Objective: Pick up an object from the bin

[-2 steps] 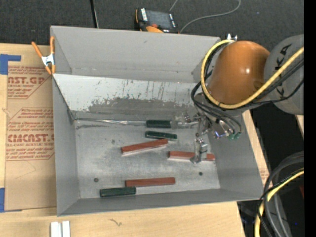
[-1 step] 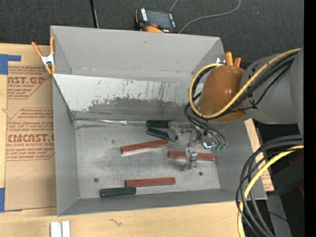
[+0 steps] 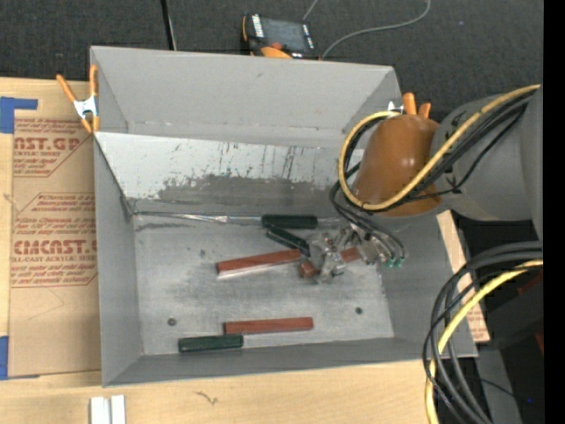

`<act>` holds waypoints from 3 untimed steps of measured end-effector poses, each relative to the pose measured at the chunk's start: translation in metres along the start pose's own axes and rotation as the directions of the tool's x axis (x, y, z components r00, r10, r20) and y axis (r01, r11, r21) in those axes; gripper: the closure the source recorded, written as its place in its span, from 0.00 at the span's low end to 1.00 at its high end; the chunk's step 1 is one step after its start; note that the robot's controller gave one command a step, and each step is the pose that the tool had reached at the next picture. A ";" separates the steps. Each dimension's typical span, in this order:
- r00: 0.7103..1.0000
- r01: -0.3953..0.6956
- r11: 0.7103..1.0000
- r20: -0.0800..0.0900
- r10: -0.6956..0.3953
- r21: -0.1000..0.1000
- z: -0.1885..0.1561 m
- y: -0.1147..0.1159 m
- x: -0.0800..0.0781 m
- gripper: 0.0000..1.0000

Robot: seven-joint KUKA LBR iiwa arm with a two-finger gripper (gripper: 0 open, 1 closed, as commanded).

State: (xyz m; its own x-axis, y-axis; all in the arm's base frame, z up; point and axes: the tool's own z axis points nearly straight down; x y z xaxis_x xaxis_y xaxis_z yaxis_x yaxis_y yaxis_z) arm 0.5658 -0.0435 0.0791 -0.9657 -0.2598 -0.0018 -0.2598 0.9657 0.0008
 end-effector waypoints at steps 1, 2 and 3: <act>1.000 0.008 1.000 0.001 -0.008 -0.002 0.008 -0.002 0.069 1.00; 0.993 0.115 0.993 0.004 -0.115 0.004 -0.048 -0.021 0.040 1.00; 0.991 0.137 0.991 0.002 -0.137 0.001 -0.056 -0.003 0.023 1.00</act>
Offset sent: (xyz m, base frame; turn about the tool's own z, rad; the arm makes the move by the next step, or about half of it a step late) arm -0.0652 -0.0212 -0.0090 -0.0094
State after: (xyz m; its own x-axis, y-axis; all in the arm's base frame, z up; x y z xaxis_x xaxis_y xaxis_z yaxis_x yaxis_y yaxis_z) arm 0.5447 -0.0520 0.1349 -0.9209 -0.3898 -0.0034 -0.3898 0.9209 -0.0002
